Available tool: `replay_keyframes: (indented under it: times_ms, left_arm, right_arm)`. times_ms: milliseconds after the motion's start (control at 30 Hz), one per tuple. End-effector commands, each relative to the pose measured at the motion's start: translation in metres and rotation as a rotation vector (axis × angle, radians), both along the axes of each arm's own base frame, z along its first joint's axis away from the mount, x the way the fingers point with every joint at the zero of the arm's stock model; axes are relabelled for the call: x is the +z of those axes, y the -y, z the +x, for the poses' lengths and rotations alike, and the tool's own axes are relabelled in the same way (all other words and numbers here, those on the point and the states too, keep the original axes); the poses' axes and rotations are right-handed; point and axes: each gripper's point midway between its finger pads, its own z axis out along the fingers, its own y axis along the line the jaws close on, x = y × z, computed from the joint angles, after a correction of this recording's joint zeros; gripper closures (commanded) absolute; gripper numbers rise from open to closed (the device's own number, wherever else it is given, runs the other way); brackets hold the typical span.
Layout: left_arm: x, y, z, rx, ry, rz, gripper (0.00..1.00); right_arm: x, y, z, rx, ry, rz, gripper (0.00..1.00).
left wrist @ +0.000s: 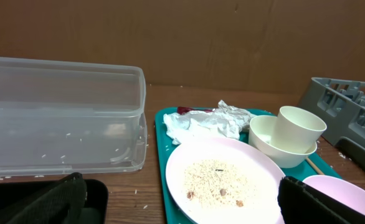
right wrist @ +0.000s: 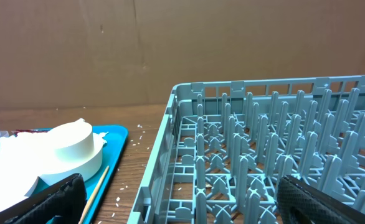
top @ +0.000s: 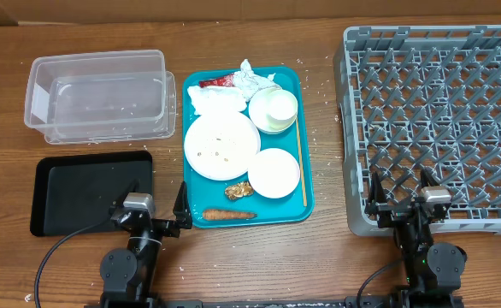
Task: Sort waste into correct bins and load items into the dishwasher
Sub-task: 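Raise the left gripper and move it toward the teal tray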
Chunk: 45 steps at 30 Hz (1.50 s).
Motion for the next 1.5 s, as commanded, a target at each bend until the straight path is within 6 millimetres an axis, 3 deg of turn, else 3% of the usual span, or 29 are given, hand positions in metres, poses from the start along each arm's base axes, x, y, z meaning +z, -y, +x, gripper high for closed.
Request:
replay_keyframes:
  times_ms: [0,600,767,933,1167,1267,1467]
  left_arm:
    - [0.000,-0.003,0.000,0.016,0.008,0.019,0.00]
    - [0.000,-0.003,0.000,0.012,0.009,0.010,0.00]
    - [0.024,0.043,-0.012,-0.254,0.010,-0.351,0.00]
    - [0.044,0.055,-0.019,-0.345,0.003,-0.569,0.00]
    - [0.090,0.066,-0.036,-0.464,0.142,-0.533,0.00]
    - [0.097,0.060,-0.032,-0.401,0.085,-0.532,0.00]
    - [0.115,0.061,-0.015,-0.347,-0.106,-0.355,0.00]
  right_arm:
    - [-0.001,-0.001,0.000,0.002,0.009,-0.007,0.00]
    - [-0.001,-0.001,0.000,0.002,0.009,-0.007,0.00]
    - [-0.001,-0.001,0.000,0.002,0.009,-0.007,0.00]
    - [-0.001,-0.001,0.000,0.002,0.009,-0.007,0.00]
    - [-0.001,-0.001,0.000,0.002,0.009,-0.007,0.00]
    - [-0.001,-0.001,0.000,0.002,0.009,-0.007,0.00]
    - [-0.001,-0.001,0.000,0.002,0.009,-0.007,0.00]
